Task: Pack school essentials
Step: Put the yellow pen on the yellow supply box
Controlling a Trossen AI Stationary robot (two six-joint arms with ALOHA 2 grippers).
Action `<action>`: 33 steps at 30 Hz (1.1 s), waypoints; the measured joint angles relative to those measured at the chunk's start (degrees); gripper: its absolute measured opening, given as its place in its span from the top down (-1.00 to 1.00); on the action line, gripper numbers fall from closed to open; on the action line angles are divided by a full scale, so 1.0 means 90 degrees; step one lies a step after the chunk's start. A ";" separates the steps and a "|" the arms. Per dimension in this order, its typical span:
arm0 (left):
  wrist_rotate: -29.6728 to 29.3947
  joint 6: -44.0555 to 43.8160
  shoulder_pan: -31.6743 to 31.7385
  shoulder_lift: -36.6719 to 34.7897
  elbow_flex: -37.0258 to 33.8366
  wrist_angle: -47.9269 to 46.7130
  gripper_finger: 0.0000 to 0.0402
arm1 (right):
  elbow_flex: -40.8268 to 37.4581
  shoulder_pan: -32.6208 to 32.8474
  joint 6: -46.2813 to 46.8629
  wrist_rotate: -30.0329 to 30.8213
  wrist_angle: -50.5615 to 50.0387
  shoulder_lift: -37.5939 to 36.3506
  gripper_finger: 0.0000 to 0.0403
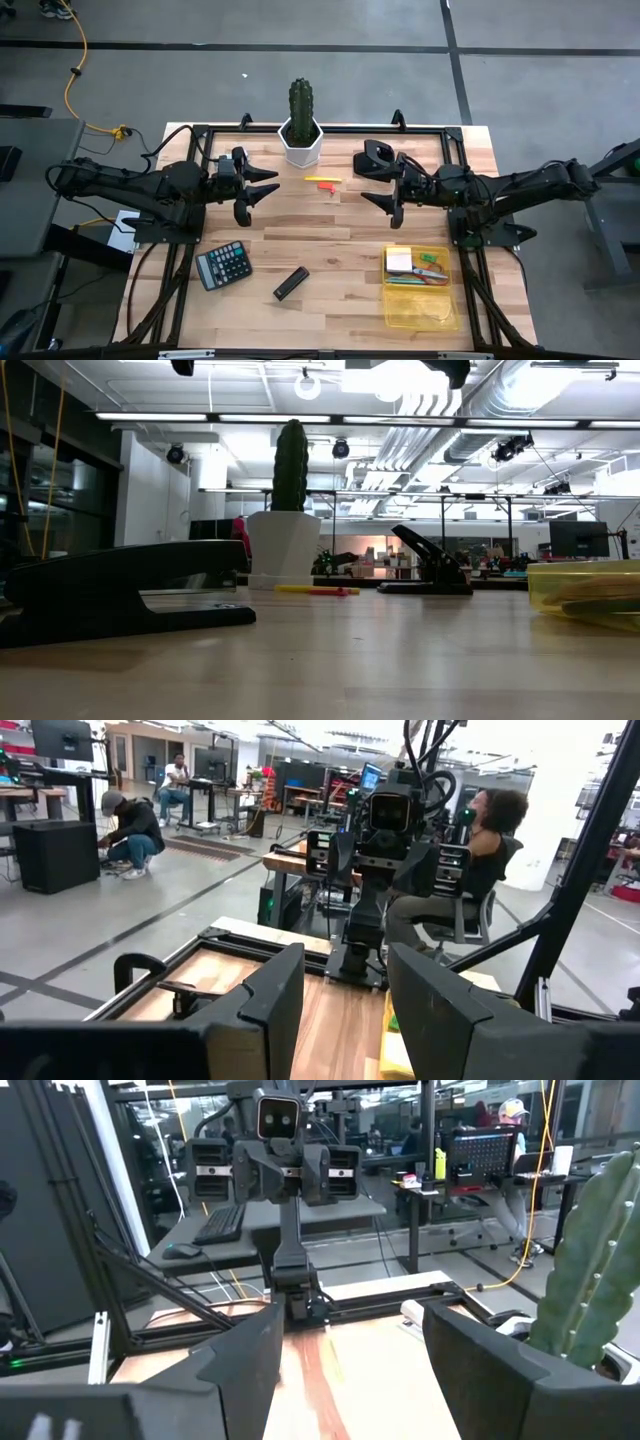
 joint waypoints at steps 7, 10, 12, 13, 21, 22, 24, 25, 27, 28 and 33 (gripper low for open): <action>-0.0192 -0.0337 0.0000 0.0004 0.0000 -0.0002 0.32 | 0.0000 0.0000 0.0111 -0.0007 -0.0001 0.0000 -0.16; -0.0433 -0.1163 0.0176 0.0211 0.0007 -0.0084 0.32 | 0.0000 0.0000 0.0111 -0.0007 -0.0003 0.0000 -0.16; -0.0289 -0.1450 0.0384 0.0376 -0.0004 -0.0308 0.30 | 0.0000 0.0000 0.0111 -0.0007 -0.0003 0.0000 -0.16; -0.0149 -0.1605 0.0515 0.0498 0.0042 -0.0400 0.30 | 0.0000 0.0000 0.0111 -0.0005 -0.0003 0.0000 -0.16; 0.1383 -0.1446 0.1671 0.2390 0.1645 -0.2845 0.18 | 0.0002 0.0000 0.0392 -0.0007 -0.0093 0.0000 -0.16; 0.1476 -0.1251 0.1816 0.2701 0.1907 -0.3095 0.16 | 0.0002 0.0000 0.0392 -0.0007 -0.0095 0.0000 -0.16; 0.1559 -0.0921 0.2076 0.3356 0.2414 -0.3522 0.11 | 0.0002 0.0000 0.0383 -0.0007 -0.0095 0.0000 -0.16; 0.1603 -0.0773 0.2192 0.3660 0.2634 -0.3717 0.10 | 0.0002 0.0000 0.0388 -0.0005 -0.0095 0.0000 -0.16; 0.1855 -0.0462 0.2419 0.4293 0.3062 -0.4146 0.07 | 0.0002 0.0000 0.0395 -0.0005 -0.0100 0.0000 -0.16; 0.1968 -0.0309 0.2498 0.4588 0.3252 -0.4266 0.07 | 0.0002 0.0000 0.0395 -0.0005 -0.0106 0.0000 -0.16; 0.2253 0.0732 0.2674 0.5871 0.3964 -0.4614 0.07 | 0.0002 0.0000 0.0395 0.0076 -0.0112 0.0000 -0.16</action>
